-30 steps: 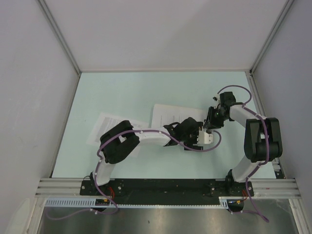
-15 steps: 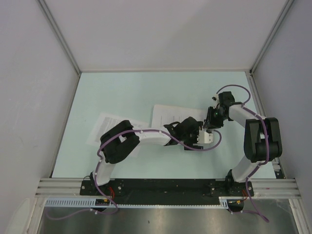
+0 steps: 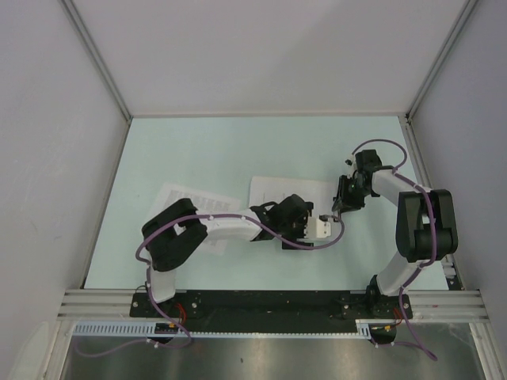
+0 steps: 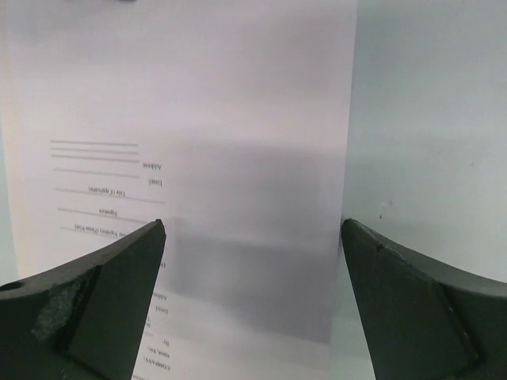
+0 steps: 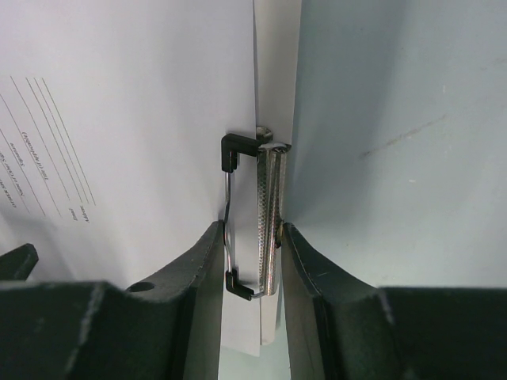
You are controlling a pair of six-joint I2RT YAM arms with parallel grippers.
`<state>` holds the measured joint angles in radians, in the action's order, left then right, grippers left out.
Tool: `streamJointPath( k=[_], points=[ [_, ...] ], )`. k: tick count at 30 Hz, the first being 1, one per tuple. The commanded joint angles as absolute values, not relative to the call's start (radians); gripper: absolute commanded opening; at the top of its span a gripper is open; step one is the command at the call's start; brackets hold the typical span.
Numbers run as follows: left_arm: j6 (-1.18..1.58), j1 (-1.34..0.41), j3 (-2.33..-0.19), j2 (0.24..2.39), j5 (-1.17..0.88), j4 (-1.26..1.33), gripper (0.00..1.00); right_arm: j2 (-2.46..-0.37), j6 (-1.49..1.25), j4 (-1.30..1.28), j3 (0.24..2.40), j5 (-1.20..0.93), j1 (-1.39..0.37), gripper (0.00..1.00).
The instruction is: Put the files into the folder
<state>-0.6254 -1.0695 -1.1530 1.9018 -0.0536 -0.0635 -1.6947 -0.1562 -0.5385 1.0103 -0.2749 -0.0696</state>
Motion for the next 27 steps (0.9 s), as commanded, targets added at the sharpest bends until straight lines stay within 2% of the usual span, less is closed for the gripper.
streamJointPath(
  k=[1, 7, 17, 27],
  points=[
    [-0.630, -1.046, -1.083, 1.867, -0.020, -0.098, 1.00, -1.697, -0.149, -0.548, 1.055, -0.302, -0.064, 0.00],
    [-0.664, -1.032, -1.026, 1.868, 0.054, -0.043, 1.00, -1.687, -0.144, -0.548, 1.055, -0.319, -0.061, 0.00],
    [-0.695, -1.025, -1.040, 1.858, 0.008, -0.075, 0.99, -1.709, -0.130, -0.542, 1.055, -0.385, -0.057, 0.00],
    [-0.667, -0.996, -1.106, 1.944, -0.064, -0.150, 0.95, -1.689, -0.141, -0.522, 1.042, -0.505, -0.008, 0.00]
  ],
)
